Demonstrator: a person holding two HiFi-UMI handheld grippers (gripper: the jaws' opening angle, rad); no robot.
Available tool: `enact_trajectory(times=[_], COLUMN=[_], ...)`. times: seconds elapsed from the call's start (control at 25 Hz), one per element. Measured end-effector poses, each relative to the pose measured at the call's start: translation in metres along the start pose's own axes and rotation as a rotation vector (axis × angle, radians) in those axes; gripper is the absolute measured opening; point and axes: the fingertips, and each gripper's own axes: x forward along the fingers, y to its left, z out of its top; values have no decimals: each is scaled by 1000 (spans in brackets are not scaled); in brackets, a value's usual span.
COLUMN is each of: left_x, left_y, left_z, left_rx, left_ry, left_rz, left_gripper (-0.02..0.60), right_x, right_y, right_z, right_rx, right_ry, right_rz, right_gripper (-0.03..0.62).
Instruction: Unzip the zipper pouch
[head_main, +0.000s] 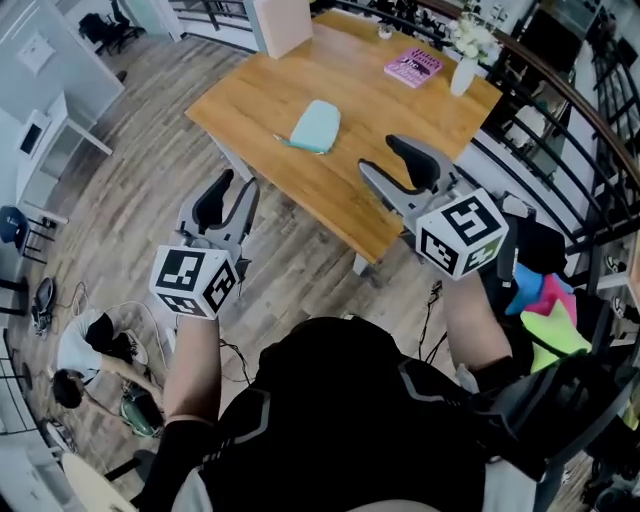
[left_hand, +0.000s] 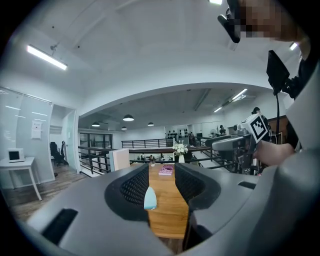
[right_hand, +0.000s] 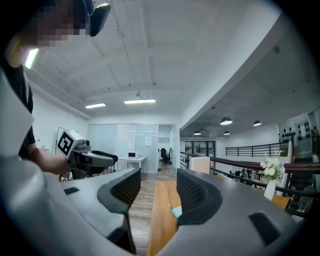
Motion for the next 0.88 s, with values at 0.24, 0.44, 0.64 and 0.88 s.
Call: enact_trajectory(times=[0.24,0.44,0.64,0.88], left_x=[38,70,105,143], left_y=[8,30,60,107], left_z=[-14,-29,-40,-48], left_rx=[0,10,28,33], left_ry=[45,66,77,76], left_rz=[-17,-56,-156,-234], left_gripper=[178,178,178,161], right_x=[16,38,71,108], right_y=[-31,-44,-59,-77], right_z=[-22,-33,-39,-42], right_rx=[26,34,16,33], right_ry=[36,57,108,155], right_rz=[-11,-36,-99,-221], right_gripper=[233,233,233,233])
